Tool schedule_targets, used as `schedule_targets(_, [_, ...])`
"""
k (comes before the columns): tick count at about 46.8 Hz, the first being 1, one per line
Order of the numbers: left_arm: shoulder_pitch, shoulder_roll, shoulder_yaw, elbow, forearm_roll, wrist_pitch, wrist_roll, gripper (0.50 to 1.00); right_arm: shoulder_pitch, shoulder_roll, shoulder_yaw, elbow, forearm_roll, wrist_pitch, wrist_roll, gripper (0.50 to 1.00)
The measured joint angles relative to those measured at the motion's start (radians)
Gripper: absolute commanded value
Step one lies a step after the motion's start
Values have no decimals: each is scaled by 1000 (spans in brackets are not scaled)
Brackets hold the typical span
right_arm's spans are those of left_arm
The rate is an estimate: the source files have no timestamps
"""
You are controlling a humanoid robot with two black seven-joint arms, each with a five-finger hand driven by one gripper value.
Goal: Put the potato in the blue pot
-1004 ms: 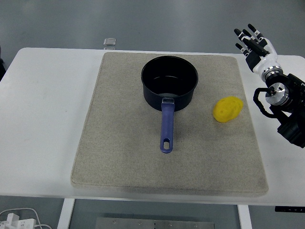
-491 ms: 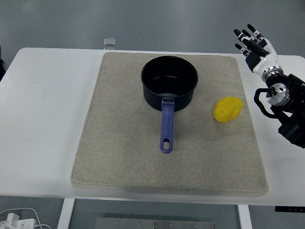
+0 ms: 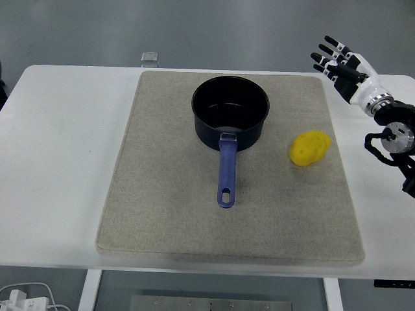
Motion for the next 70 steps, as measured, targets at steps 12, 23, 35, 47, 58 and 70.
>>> schedule_targets(12, [2, 0, 0, 0, 0, 0, 0, 992, -39, -219, -34, 275, -133, 56, 1, 924])
schedule_targets(23, [5, 0, 0, 0, -1, 0, 0, 994, -81, -357, -52, 417, -360, 145, 30, 926])
schedule_targets(35, [8, 0, 0, -7, -1, 0, 0, 992, -76, -398, -50, 496, -708, 161, 203, 924])
schedule_targets(47, [8, 0, 0, -8, 0, 0, 0, 994, -74, -394, -51, 529, -929, 152, 320, 926])
schedule_targets(58, [8, 0, 0, -8, 0, 0, 0, 994, -81, -375, -55, 546, -1140, 84, 347, 924])
schedule_targets(70, [8, 0, 0, -6, 0, 0, 0, 994, -62, -367, -124, 519, -1202, -79, 346, 924])
